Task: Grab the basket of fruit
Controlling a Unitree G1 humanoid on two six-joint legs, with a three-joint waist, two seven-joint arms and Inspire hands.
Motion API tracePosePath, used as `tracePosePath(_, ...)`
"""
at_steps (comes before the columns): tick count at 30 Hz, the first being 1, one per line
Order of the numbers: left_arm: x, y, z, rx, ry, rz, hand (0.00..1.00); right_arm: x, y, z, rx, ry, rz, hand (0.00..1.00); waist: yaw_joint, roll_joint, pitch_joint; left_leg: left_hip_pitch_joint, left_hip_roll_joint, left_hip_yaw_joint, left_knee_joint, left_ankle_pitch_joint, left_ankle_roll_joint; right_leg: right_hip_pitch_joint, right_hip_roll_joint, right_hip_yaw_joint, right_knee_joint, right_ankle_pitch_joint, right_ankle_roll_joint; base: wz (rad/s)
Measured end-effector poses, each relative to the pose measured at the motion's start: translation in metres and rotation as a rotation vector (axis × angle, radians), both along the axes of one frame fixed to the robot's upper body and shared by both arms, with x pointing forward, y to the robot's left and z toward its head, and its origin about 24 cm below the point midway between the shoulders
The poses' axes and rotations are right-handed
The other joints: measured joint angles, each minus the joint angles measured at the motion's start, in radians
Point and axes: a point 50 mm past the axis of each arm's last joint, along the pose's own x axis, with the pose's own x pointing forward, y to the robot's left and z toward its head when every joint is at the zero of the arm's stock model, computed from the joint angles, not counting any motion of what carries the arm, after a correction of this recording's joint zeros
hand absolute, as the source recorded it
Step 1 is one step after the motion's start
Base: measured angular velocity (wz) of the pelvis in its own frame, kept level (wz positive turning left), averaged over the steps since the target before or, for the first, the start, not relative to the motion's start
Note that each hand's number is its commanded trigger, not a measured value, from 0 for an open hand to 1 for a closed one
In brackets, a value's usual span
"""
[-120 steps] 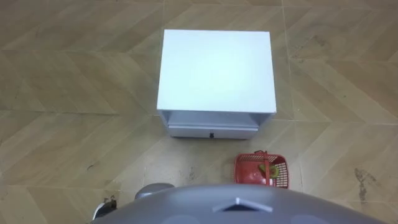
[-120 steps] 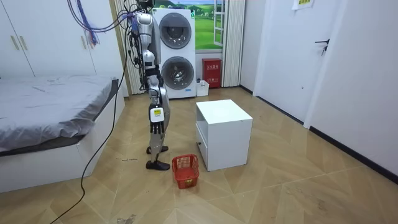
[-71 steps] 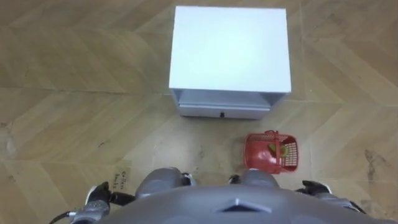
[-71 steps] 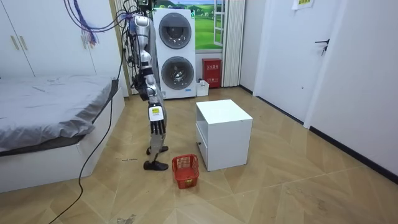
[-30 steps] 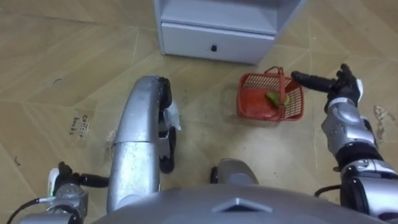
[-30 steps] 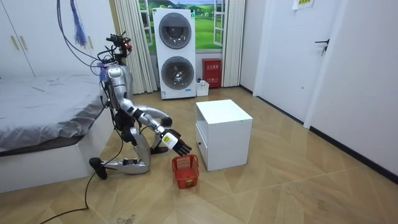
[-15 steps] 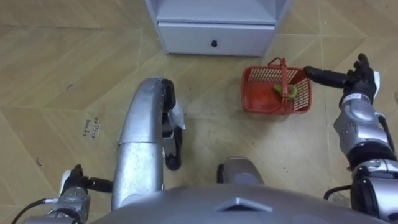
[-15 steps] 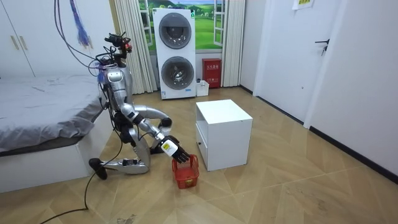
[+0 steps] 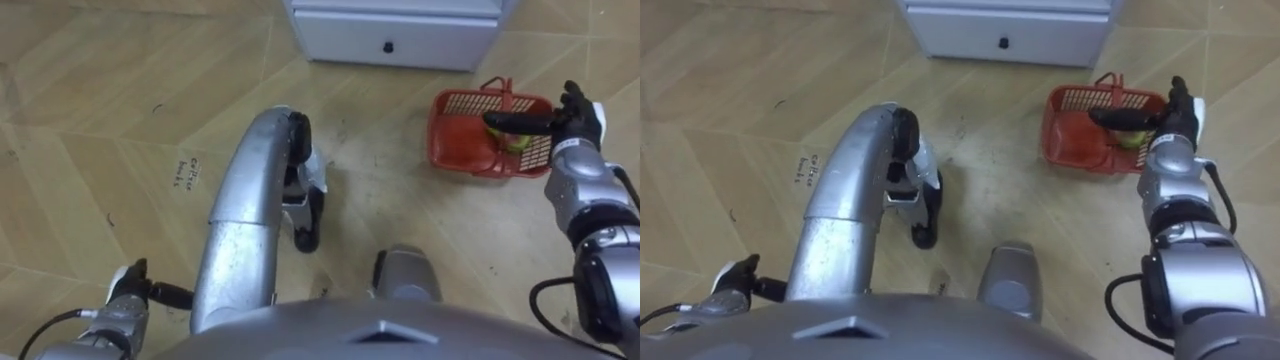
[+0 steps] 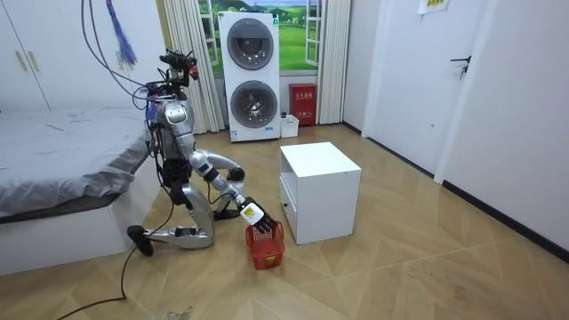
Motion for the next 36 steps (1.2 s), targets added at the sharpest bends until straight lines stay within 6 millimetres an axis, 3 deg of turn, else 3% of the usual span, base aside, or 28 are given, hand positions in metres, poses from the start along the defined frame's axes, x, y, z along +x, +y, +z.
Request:
tracePosePath(14,-0.005,-0.002,-0.001,-0.025,0.026,-0.027,0.00,-0.016,-0.034,0.005,0.024,0.027,-0.097,0.00,0.048,0.024,0.0050,-0.048,0.000,0.018,0.004,0.020,0.033,-0.045,-0.017,0.001,0.021,-0.003,-0.002,0.01)
tracePosePath(36,-0.011,-0.014,-0.005,-0.093,0.047,-0.100,0.00,-0.041,-0.045,-0.007,0.039,0.152,-0.130,0.00,0.094,0.049,0.0041,-0.077,-0.005,0.041,-0.010,0.042,0.049,-0.084,-0.042,0.009,0.040,-0.005,0.001,0.01)
